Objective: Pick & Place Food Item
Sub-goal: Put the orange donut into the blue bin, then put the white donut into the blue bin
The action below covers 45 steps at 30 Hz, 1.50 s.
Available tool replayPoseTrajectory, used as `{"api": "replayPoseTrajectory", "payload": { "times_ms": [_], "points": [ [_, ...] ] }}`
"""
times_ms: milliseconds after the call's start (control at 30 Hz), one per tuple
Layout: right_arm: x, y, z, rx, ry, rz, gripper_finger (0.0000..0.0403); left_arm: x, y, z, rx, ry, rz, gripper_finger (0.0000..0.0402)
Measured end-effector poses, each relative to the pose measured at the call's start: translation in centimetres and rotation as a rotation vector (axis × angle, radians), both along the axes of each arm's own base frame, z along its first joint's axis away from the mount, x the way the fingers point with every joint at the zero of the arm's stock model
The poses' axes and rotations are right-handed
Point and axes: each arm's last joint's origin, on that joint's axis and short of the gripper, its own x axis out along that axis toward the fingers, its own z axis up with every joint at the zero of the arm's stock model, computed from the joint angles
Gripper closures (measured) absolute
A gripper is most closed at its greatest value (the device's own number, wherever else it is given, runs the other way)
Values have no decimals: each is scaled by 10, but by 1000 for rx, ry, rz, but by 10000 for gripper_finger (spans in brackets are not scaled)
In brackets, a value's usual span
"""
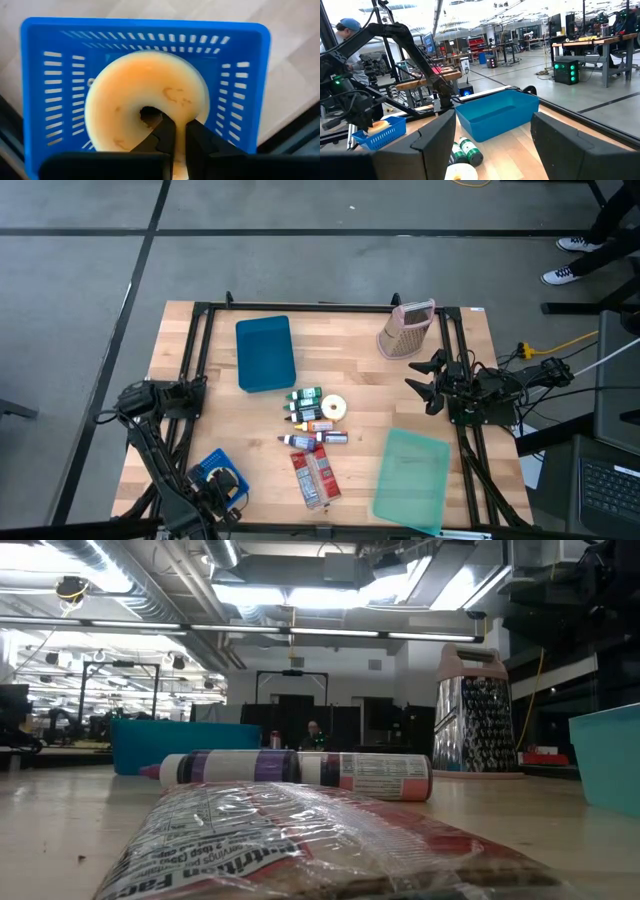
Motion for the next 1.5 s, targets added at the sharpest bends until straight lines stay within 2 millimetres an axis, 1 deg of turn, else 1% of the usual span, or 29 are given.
{"api": "replayPoseTrajectory", "payload": {
  "times_ms": [67, 133, 300, 433, 567, 733, 1000, 1100, 1200, 1267, 1300, 1400, 1500],
  "points": [
    [0, 0, 0, 0, 0, 0, 149, 1, -1, 0, -2, -3, -26, 369],
    [0, 0, 0, 2, -1, 0, 149, 4, -2, 3, -12, -9, -43, 345],
    [0, 0, 0, 12, -3, 2, 149, 12, -1, 10, -17, -12, -55, 266],
    [0, 0, 0, 12, -3, 2, 149, 13, 1, 12, -4, 9, -62, 209],
    [0, 0, 0, 12, -3, 2, 149, 12, 3, 12, 10, 23, -62, 172],
    [0, 0, 0, 12, -3, 2, 149, 11, 5, 15, 8, 42, -60, 155],
    [0, 0, 0, 19, -5, 2, 149, 9, 15, 44, -18, -94, -45, 159],
    [0, 0, 0, 19, -5, 2, 149, 10, 21, 55, -4, -168, -61, 159],
    [0, 0, 0, 19, -5, 2, 149, 20, 33, 68, 87, -294, -131, 161],
    [0, 0, 0, 19, -5, 2, 149, 31, 47, 78, 176, -359, -200, 162],
    [0, 0, 0, 19, -4, 2, 149, 38, 55, 82, 214, -363, -235, 162],
    [0, 0, 0, 20, -5, 3, 149, 65, 85, 90, 282, -277, -337, 162],
    [0, 0, 0, 22, -6, 3, 149, 96, 119, 90, 309, -170, -424, 162]
  ]
}}
